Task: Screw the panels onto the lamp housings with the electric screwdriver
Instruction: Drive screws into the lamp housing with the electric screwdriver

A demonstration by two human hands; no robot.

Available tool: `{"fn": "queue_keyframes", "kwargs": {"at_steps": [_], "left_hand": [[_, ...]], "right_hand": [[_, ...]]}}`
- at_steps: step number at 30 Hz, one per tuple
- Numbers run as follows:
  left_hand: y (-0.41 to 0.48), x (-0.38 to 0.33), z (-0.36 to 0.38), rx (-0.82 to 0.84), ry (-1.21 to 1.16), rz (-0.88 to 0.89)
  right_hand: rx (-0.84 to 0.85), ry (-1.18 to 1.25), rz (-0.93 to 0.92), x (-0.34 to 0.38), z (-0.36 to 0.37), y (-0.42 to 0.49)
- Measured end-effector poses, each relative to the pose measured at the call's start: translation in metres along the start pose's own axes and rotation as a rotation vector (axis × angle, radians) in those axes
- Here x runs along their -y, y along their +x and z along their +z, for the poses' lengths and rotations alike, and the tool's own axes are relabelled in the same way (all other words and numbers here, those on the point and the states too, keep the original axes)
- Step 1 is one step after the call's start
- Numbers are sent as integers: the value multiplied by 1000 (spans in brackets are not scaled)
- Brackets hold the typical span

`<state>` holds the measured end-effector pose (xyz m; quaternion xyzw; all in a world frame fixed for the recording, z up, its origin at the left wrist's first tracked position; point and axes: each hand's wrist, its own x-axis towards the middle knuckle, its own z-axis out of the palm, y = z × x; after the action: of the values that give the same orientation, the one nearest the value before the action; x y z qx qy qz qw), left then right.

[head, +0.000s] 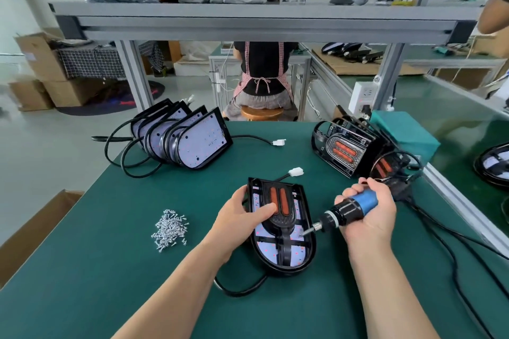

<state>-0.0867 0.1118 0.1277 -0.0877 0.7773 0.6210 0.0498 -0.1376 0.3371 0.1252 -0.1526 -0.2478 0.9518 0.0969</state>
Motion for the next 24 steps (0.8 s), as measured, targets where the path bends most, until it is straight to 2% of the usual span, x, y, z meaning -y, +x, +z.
{"fn": "queue_keyframes", "kwargs": {"at_steps": [2, 5, 7, 13, 17, 24], "left_hand": [[-4, -1, -5, -153, 162, 14], [-4, 1, -30, -439, 269, 71], [-5, 4, -56, -547, 425, 50], [-7, 17, -107, -440, 663, -120], [-8, 17, -107, -365, 779, -137], [-4, 14, -99, -357, 952, -155]], "right_hand": [[16, 42, 34, -1, 0, 2], [14, 45, 59, -4, -3, 3], [15, 37, 68, -5, -4, 3], [18, 31, 60, -6, -4, 4], [26, 18, 46, -6, -4, 3], [26, 31, 42, -5, -6, 3]]}}
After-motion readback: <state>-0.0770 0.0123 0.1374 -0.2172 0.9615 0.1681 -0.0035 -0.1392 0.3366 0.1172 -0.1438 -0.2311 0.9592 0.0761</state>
